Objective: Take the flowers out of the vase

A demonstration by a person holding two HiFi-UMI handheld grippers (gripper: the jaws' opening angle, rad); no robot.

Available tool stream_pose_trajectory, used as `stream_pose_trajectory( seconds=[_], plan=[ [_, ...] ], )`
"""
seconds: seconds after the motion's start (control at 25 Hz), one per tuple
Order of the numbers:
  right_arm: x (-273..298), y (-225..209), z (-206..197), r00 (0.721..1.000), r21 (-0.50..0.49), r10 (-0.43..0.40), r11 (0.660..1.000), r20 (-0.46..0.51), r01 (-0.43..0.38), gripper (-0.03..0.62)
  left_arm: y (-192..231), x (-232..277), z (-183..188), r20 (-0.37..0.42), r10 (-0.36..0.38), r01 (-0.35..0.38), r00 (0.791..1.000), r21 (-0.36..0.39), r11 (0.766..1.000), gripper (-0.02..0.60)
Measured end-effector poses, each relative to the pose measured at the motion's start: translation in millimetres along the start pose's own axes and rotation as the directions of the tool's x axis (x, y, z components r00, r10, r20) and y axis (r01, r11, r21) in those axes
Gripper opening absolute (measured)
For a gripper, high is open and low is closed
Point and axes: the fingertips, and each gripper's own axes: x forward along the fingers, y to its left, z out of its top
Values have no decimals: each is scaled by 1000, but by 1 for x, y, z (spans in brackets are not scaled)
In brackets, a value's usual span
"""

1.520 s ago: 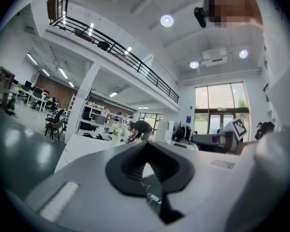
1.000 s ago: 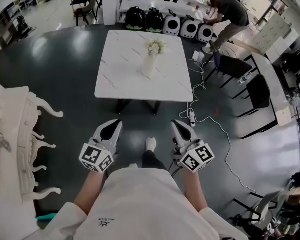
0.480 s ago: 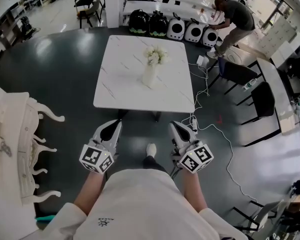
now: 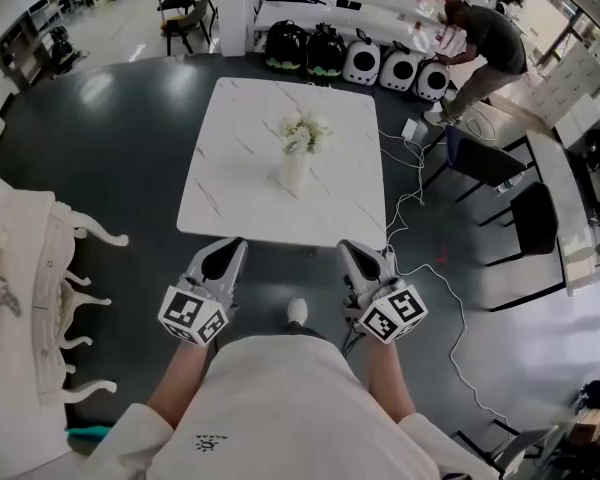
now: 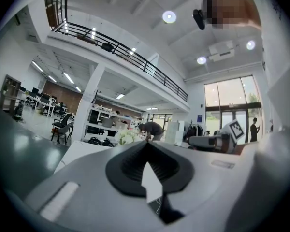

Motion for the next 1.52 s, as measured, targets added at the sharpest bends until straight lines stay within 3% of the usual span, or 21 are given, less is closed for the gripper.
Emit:
stream_pose_trajectory(
  seconds=[0.52,0.92,1.52],
  plan=[
    [27,-88,20,998,32,57,998,11,-58,2,0,93,-1,-23,46,-45,999,36,998,-11],
    [45,-134,18,996,59,94,994,-2,-94,2,10,137,-7,-14,91,-90,996,21,996,-11],
    [76,-147,25,993,71,118,991,-23,-117,2,36,153,-2,-23,116,-116,993,5,993,-11]
  ],
)
